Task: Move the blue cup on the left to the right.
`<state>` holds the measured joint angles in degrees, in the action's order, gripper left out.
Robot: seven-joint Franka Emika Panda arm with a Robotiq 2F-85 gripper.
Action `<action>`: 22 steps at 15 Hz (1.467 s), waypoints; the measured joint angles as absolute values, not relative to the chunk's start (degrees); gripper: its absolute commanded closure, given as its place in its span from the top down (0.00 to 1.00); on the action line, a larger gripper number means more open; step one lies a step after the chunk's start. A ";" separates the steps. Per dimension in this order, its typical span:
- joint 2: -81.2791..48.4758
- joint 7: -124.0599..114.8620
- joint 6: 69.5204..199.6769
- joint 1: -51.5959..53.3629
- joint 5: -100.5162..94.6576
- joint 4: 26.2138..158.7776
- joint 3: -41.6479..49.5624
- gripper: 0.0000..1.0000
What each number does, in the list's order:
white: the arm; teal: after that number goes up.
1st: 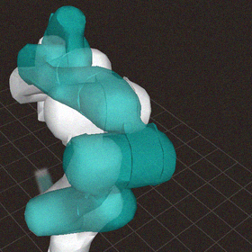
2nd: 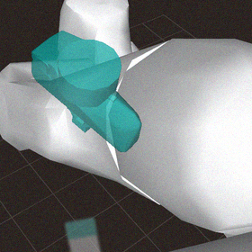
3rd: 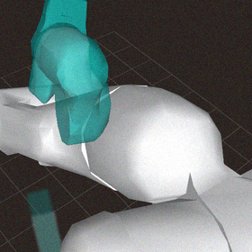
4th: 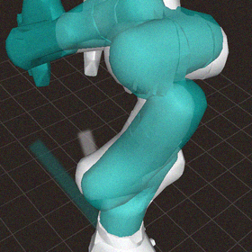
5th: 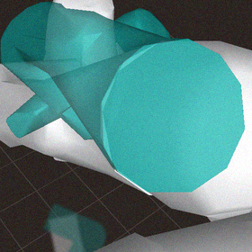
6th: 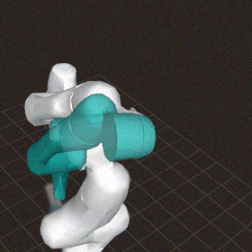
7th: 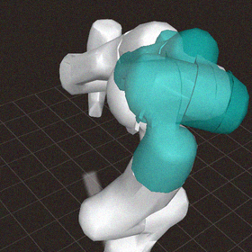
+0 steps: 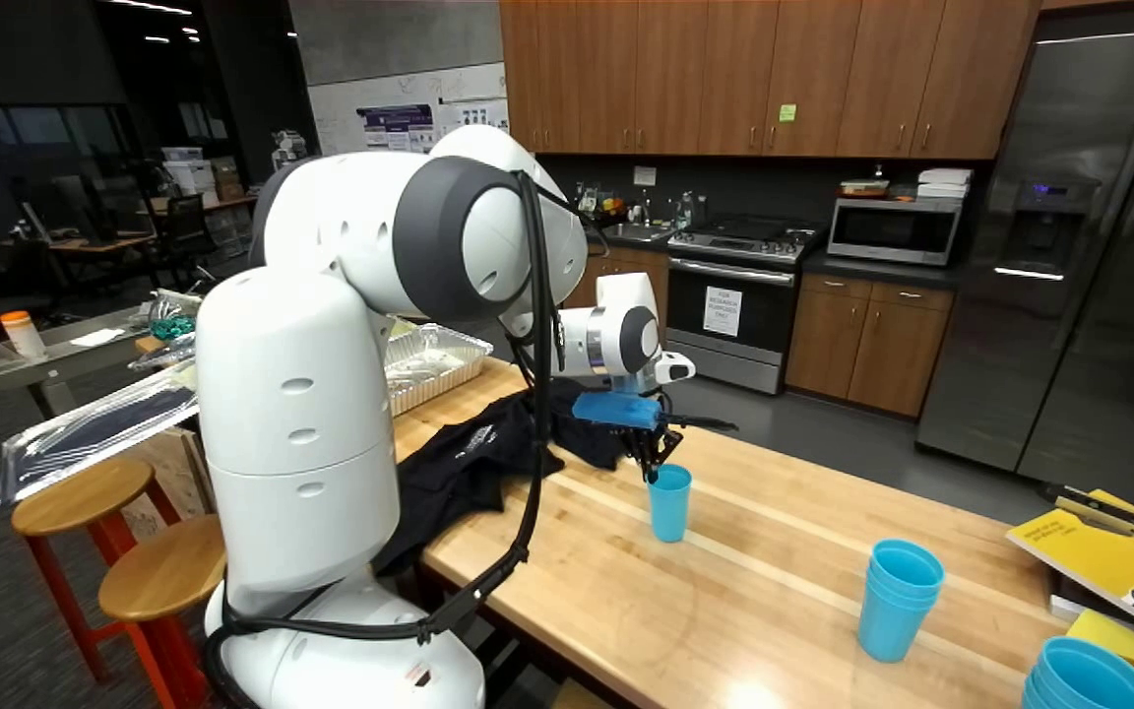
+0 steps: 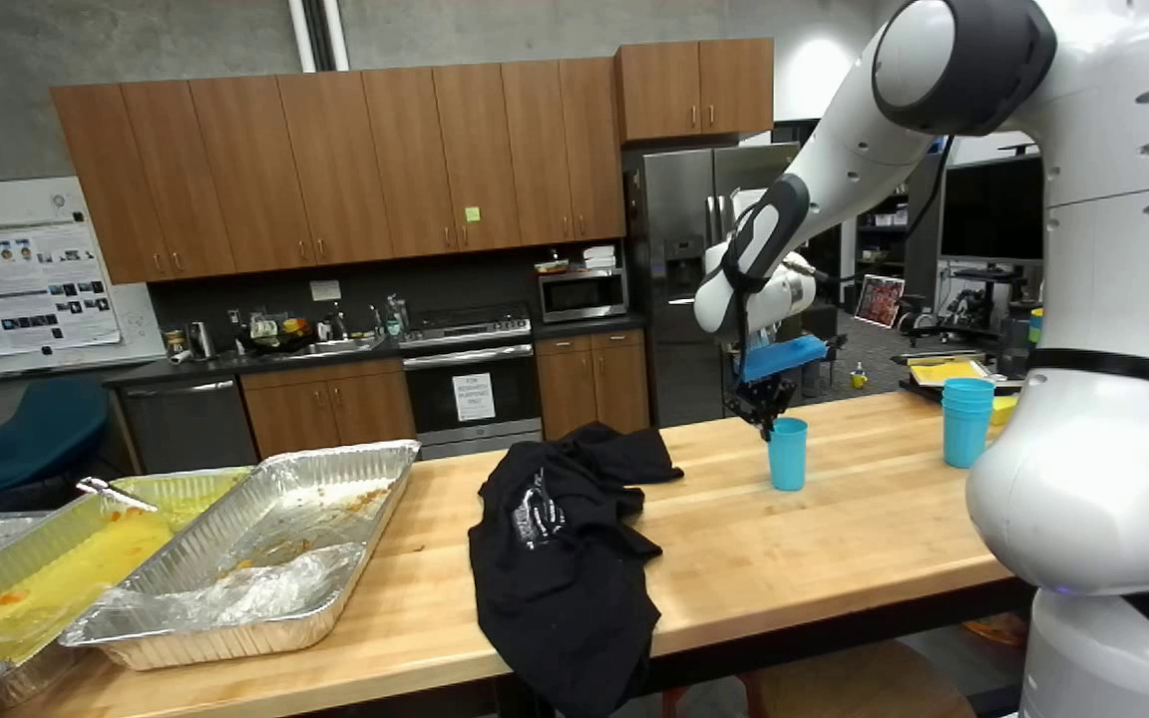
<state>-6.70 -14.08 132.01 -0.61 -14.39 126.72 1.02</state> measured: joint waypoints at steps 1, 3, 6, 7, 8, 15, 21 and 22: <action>-6.70 -14.08 132.01 -0.61 -14.39 126.72 1.02 0.01; -6.64 -14.02 132.01 -0.61 -14.33 126.71 1.04 0.01; -5.99 -13.86 131.98 -0.75 -14.05 126.66 1.26 0.01; -5.55 -13.70 131.92 -0.89 -13.86 126.66 1.36 0.01; -4.96 -13.27 131.81 -1.03 -13.47 126.67 1.52 0.01; 1.21 -9.81 131.75 -3.47 -12.74 128.70 3.66 0.01; 5.03 -7.68 131.82 -6.55 -12.67 130.81 6.10 0.01; 5.35 -7.38 131.83 -6.91 -12.62 131.03 6.42 0.01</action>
